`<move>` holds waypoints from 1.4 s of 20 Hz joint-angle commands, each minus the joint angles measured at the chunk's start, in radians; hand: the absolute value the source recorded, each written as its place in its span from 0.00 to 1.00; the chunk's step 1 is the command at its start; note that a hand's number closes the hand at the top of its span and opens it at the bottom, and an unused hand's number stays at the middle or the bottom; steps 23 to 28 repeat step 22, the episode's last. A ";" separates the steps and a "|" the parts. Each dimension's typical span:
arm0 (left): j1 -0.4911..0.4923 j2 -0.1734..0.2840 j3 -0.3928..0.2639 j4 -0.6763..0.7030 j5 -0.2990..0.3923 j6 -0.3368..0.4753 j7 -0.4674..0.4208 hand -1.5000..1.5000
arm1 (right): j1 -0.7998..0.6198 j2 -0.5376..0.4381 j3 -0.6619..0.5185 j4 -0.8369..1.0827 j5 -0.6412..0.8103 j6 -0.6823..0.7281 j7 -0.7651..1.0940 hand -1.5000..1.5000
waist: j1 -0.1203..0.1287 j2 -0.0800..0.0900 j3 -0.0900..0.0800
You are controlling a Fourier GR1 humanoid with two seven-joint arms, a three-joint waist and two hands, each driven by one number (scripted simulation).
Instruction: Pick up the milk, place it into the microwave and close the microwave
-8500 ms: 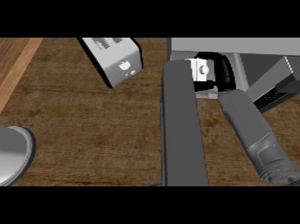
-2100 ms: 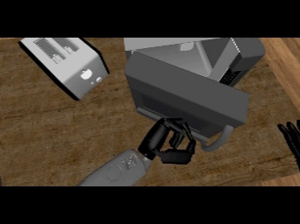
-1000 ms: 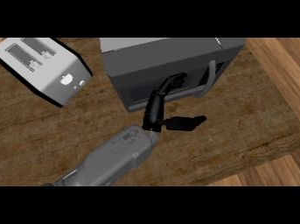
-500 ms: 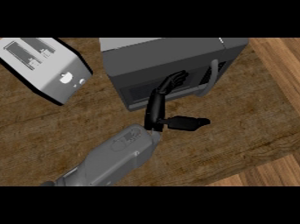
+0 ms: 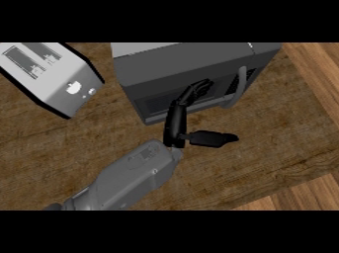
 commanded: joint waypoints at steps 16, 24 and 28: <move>-0.075 0.000 0.035 0.091 0.104 -0.003 -0.060 0.00 | -0.079 0.096 0.066 0.191 -0.333 0.146 0.097 0.00 | -0.001 0.019 0.002; -0.073 0.000 0.036 0.103 0.119 -0.001 -0.096 0.00 | -0.104 0.067 0.045 0.248 -0.374 0.178 0.109 0.00 | -0.007 0.025 0.003; -0.073 0.000 0.036 0.103 0.119 -0.001 -0.096 0.00 | -0.104 0.067 0.045 0.248 -0.374 0.178 0.109 0.00 | -0.007 0.025 0.003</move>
